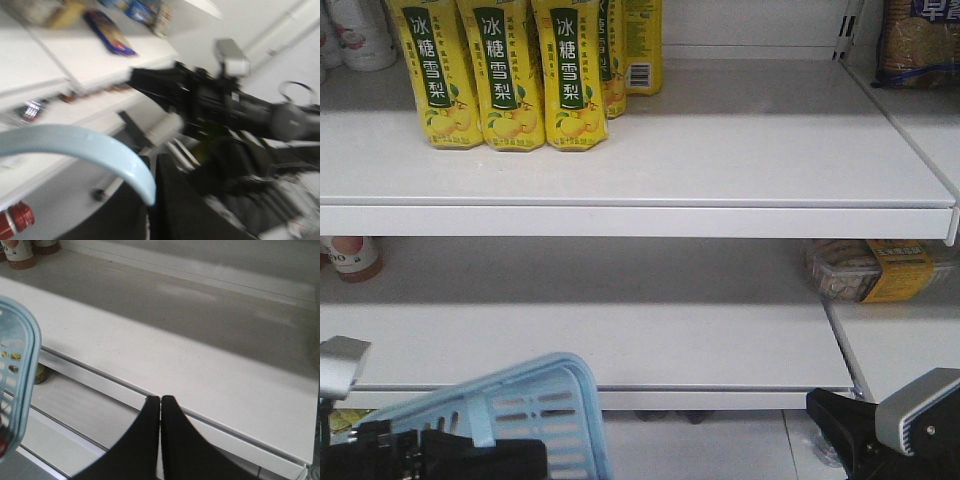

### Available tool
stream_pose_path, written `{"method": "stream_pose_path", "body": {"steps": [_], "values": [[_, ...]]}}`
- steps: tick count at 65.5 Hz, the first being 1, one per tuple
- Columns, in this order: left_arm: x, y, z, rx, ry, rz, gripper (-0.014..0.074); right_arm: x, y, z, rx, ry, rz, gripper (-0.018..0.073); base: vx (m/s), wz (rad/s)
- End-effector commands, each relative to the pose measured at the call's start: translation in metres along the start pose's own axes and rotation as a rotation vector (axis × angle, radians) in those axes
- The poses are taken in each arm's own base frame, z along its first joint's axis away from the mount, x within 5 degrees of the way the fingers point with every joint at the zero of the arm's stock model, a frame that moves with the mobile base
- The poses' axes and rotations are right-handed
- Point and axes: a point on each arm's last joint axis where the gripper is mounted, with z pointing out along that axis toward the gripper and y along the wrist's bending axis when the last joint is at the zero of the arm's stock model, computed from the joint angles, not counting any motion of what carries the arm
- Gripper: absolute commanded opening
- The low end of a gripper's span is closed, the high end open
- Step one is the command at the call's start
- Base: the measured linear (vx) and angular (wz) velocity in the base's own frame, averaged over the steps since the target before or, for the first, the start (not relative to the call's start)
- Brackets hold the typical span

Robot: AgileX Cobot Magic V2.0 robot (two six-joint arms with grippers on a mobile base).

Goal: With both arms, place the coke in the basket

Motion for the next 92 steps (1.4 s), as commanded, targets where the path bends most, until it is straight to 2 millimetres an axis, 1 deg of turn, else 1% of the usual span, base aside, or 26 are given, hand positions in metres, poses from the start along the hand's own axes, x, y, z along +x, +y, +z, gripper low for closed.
{"method": "stream_pose_path", "body": {"steps": [1,13,26,35,43,62,70,82,92], "values": [[-0.016,-0.003,-0.009,-0.09,-0.131,0.058,-0.0006,-0.013,-0.003,-0.001,0.03,-0.072,-0.011,-0.0009,0.0,0.0],[-0.024,0.014,-0.02,-0.332,-0.238,0.077,-0.0006,-0.013,-0.003,-0.001,0.03,-0.072,-0.011,-0.0009,0.0,0.0],[-0.025,0.024,-0.025,-0.471,-0.203,0.23,-0.0006,-0.013,-0.003,-0.001,0.03,-0.072,-0.011,-0.0009,0.0,0.0],[-0.024,0.026,-0.026,-0.502,-0.182,0.295,-0.0006,-0.013,-0.003,-0.001,0.03,-0.072,-0.011,-0.0009,0.0,0.0],[-0.026,0.027,-0.027,-0.525,-0.198,0.281,-0.0006,-0.013,-0.003,-0.001,0.03,-0.072,-0.011,-0.0009,0.0,0.0],[-0.026,0.027,-0.027,-0.524,-0.198,0.281,-0.0006,-0.013,-0.003,-0.001,0.03,-0.072,-0.011,-0.0009,0.0,0.0],[-0.026,0.027,-0.027,-0.517,-0.214,0.245,-0.0006,-0.013,-0.002,-0.001,0.029,-0.071,-0.011,-0.0009,0.0,0.0],[-0.027,0.027,-0.027,-0.52,-0.231,0.238,-0.0006,-0.013,-0.002,-0.001,0.029,-0.071,-0.011,-0.0009,0.0,0.0],[-0.032,0.033,-0.033,-0.614,-0.277,0.265,-0.0006,-0.013,-0.002,-0.001,0.029,-0.071,-0.011,-0.0009,0.0,0.0]]}}
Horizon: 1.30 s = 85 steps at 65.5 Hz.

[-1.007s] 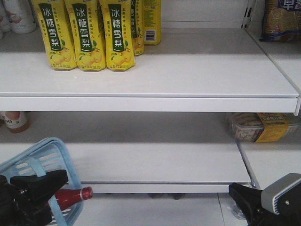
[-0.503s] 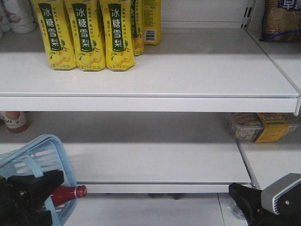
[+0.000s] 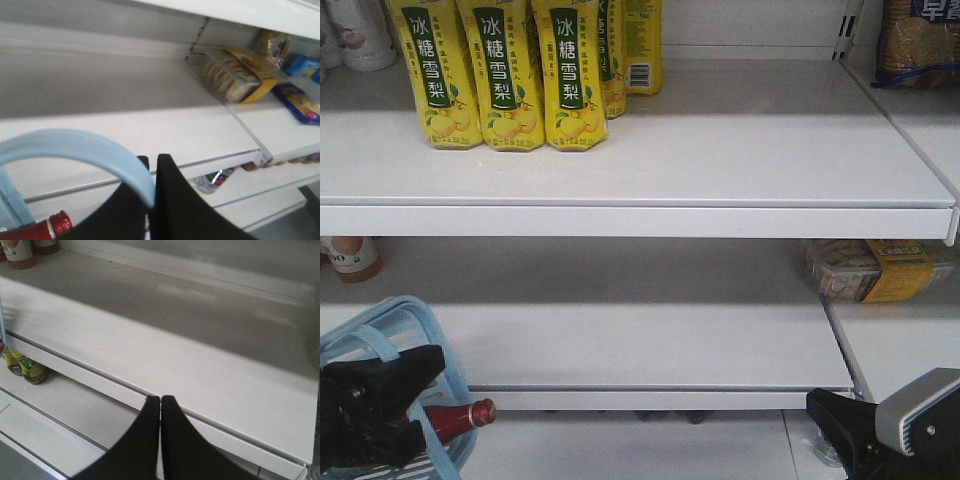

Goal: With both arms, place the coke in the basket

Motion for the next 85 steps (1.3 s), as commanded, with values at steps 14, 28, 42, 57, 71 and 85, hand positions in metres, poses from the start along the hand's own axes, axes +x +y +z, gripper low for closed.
{"method": "stream_pose_path", "body": {"steps": [14,28,42,57,71,85], "values": [[-0.012,0.008,-0.007,-0.139,-0.016,0.218,-0.0006,-0.013,-0.002,-0.001,0.029,-0.071,-0.012,-0.0009,0.0,0.0],[-0.019,0.001,-0.019,-0.098,-0.103,0.412,-0.0006,-0.012,-0.002,-0.001,0.028,-0.067,-0.012,-0.0009,0.0,0.0],[-0.02,0.01,-0.028,-0.144,-0.227,0.4,-0.0006,-0.012,-0.002,-0.001,0.028,-0.067,-0.012,-0.0009,0.0,0.0],[0.003,0.027,-0.038,-0.197,-0.349,0.346,-0.0006,-0.012,-0.002,-0.001,0.028,-0.067,-0.012,-0.0009,0.0,0.0],[0.015,0.037,-0.051,-0.274,-0.402,0.306,-0.0006,-0.012,-0.002,-0.001,0.028,-0.067,-0.012,-0.0009,0.0,0.0],[0.023,0.043,-0.061,-0.347,-0.455,0.298,-0.0006,-0.012,-0.002,-0.001,0.028,-0.067,-0.012,-0.0009,0.0,0.0]]}}
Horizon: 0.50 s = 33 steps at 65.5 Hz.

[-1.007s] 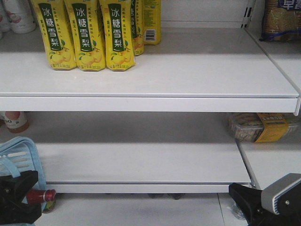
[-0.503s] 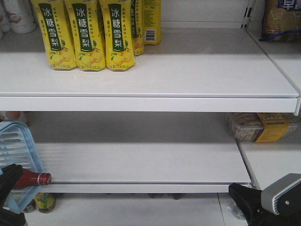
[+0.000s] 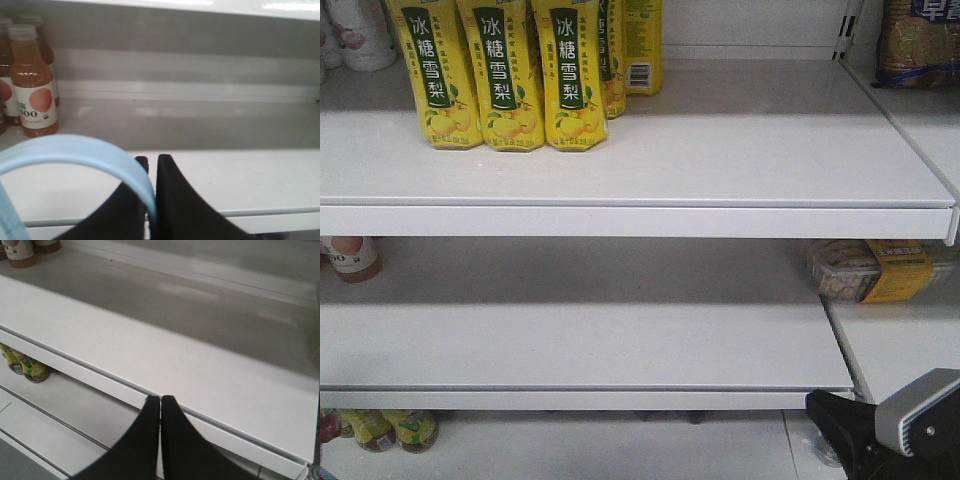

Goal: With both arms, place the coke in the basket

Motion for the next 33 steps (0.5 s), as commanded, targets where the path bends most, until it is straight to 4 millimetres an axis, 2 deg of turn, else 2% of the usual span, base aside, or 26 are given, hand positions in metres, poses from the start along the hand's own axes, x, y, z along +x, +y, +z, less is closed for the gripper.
{"method": "stream_pose_path", "body": {"steps": [1,22,33], "values": [[-0.024,-0.002,-0.006,0.0,-0.205,0.078,-0.0006,-0.012,-0.003,-0.001,0.031,-0.07,-0.012,-0.0009,0.0,0.0],[-0.002,0.006,-0.017,-0.071,-0.259,0.079,-0.0006,-0.012,-0.003,-0.001,0.031,-0.07,-0.012,-0.0009,0.0,0.0],[0.002,0.007,-0.023,-0.082,-0.251,0.079,-0.0006,-0.012,-0.003,-0.001,0.031,-0.07,-0.012,-0.0009,0.0,0.0]]}}
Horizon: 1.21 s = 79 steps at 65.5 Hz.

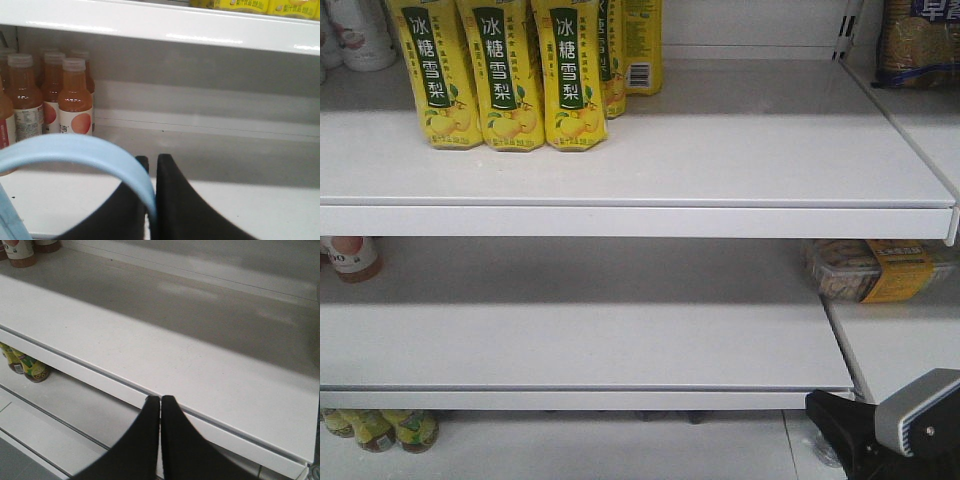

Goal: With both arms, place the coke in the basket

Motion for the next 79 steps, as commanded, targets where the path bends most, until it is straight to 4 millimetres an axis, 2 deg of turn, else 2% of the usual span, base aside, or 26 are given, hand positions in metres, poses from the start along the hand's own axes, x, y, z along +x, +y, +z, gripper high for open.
{"method": "stream_pose_path", "body": {"steps": [1,22,79], "values": [[-0.0085,-0.0018,-0.0027,0.016,-0.113,0.091,-0.0006,-0.0121,-0.0027,-0.0007,0.031,-0.071,-0.012,-0.0009,0.0,0.0],[-0.0082,-0.0013,-0.0118,0.015,-0.171,0.1,-0.0006,-0.0121,-0.0027,-0.0007,0.031,-0.071,-0.015,-0.0009,0.0,0.0],[-0.009,-0.0021,-0.0119,0.023,-0.158,0.149,-0.0006,-0.012,-0.0026,-0.0007,0.031,-0.07,-0.014,-0.0009,0.0,0.0]]}}
